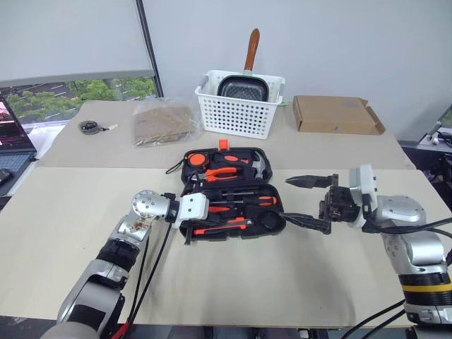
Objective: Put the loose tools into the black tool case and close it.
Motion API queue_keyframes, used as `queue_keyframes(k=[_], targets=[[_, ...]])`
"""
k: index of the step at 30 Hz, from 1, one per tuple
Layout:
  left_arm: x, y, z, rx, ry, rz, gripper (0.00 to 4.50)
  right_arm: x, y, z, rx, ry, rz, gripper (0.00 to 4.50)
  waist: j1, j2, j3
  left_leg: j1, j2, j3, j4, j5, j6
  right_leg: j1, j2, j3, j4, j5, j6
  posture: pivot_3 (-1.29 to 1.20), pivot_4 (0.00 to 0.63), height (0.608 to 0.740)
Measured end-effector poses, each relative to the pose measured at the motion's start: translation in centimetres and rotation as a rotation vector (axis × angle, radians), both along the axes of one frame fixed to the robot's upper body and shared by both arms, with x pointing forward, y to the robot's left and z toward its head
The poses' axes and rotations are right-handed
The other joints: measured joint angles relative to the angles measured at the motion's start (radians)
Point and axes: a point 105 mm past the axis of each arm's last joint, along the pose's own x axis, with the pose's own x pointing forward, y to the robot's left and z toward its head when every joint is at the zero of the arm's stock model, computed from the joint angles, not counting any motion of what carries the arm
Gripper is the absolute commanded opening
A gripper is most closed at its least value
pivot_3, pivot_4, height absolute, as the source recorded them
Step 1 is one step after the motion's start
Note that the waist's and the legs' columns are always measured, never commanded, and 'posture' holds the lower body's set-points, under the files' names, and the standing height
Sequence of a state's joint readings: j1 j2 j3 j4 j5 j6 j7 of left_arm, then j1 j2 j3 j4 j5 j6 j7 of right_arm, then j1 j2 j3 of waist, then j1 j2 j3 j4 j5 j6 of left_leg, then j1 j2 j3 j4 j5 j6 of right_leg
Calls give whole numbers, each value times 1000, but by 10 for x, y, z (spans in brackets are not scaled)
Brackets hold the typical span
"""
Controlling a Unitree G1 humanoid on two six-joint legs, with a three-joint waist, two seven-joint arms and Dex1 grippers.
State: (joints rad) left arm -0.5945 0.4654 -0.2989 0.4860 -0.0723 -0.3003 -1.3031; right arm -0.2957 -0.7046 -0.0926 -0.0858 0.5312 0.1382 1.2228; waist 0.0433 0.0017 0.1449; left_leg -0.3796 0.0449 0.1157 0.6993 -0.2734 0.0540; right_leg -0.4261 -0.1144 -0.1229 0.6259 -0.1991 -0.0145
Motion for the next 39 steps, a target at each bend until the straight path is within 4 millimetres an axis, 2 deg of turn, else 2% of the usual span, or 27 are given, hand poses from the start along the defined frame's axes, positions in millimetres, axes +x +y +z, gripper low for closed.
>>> queue_keyframes(k=[4, 7, 9, 12, 16, 20, 24, 25, 28, 29, 30, 37, 38, 39], targets=[[2, 1, 5, -47, 41, 39, 30, 4, -13, -6, -88, 12, -64, 4500, -1, -1, 1, -4, 0, 0, 1, 1, 1, -3, 0, 0, -1, 0, 1, 0, 150, 700], [-1, -1, 13, -97, 108, 60, 30, 7, -28, -18, -170, 49, -139, 4500, -5, -4, 2, -13, 0, 1, 2, 2, 3, -11, 0, 1, 0, 2, 3, 0, 150, 700], [-5, -3, 30, -149, 134, 65, 30, 11, -45, -29, -241, 119, -223, 4500, -8, -5, 3, -18, -1, 1, 2, 2, 3, -15, 1, 1, -1, 2, 3, 0, 150, 700], [-12, -1, 63, -209, 130, 60, 30, 17, -67, -39, -322, 158, -325, 4500, -10, -5, 3, -18, -1, 2, 1, 6, -4, -15, 2, 1, -2, 3, 2, 0, 150, 700], [-27, -1, 97, -254, 142, 45, 30, 24, -96, -51, -407, 218, -449, 4500, -17, -6, 3, -17, -2, 2, 0, 2, 2, -14, 1, 1, -5, 1, 4, 0, 150, 700], [-43, -3, 104, -234, 200, 27, 903, 27, -114, -60, -476, 295, -522, 4500, -24, -6, 4, -17, -2, 1, -1, 1, 4, -12, 2, 1, -7, 1, 5, 0, 150, 700], [-47, 4, 101, -183, 208, 52, 2403, 28, -123, -67, -497, 358, -559, 4500, -31, -7, 4, -15, -2, 1, 0, 2, 2, -12, 2, 2, -4, 1, 5, 0, 150, 700], [-49, 5, 101, -175, 216, 54, 2900, 28, -124, -69, -498, 372, -563, 4247, -31, -7, 4, -15, -2, 1, 0, 3, 2, -12, 2, 2, -3, 1, 5, 0, 150, 700], [-52, 6, 101, -164, 224, 51, 3938, 30, -126, -71, -500, 388, -572, 3507, -31, -7, 4, -15, -2, 1, 0, 3, 2, -13, 2, 2, -3, 1, 5, 0, 150, 700], [-53, 6, 100, -159, 222, 52, 4380, 32, -127, -70, -500, 387, -581, 3072, -33, -6, 4, -14, -2, 1, 0, 3, 2, -13, 2, 3, -2, 1, 5, 0, 150, 700], [-54, 7, 100, -152, 223, 57, 4500, 34, -129, -69, -500, 385, -590, 2678, -33, -7, 4, -14, -2, 1, 0, 3, 2, -13, 2, 3, -2, 1, 5, 0, 150, 700], [-56, 9, 95, -145, 233, 95, 4500, 43, -130, -69, -499, 381, -604, 312, -32, -7, 4, -14, -2, 1, 0, 3, 1, -12, 2, 3, -3, 1, 5, 0, 150, 700], [-56, 9, 95, -146, 233, 101, 4500, 44, -130, -69, -500, 381, -600, 47, -32, -7, 4, -14, -2, 1, 0, 3, 1, -12, 2, 3, -3, 1, 5, 0, 150, 700], [-56, 10, 94, -146, 234, 108, 4500, 45, -128, -69, -500, 378, -594, 47, -32, -7, 4, -14, -2, 1, 0, 3, 1, -12, 2, 3, -3, 1, 5, 0, 150, 700]])
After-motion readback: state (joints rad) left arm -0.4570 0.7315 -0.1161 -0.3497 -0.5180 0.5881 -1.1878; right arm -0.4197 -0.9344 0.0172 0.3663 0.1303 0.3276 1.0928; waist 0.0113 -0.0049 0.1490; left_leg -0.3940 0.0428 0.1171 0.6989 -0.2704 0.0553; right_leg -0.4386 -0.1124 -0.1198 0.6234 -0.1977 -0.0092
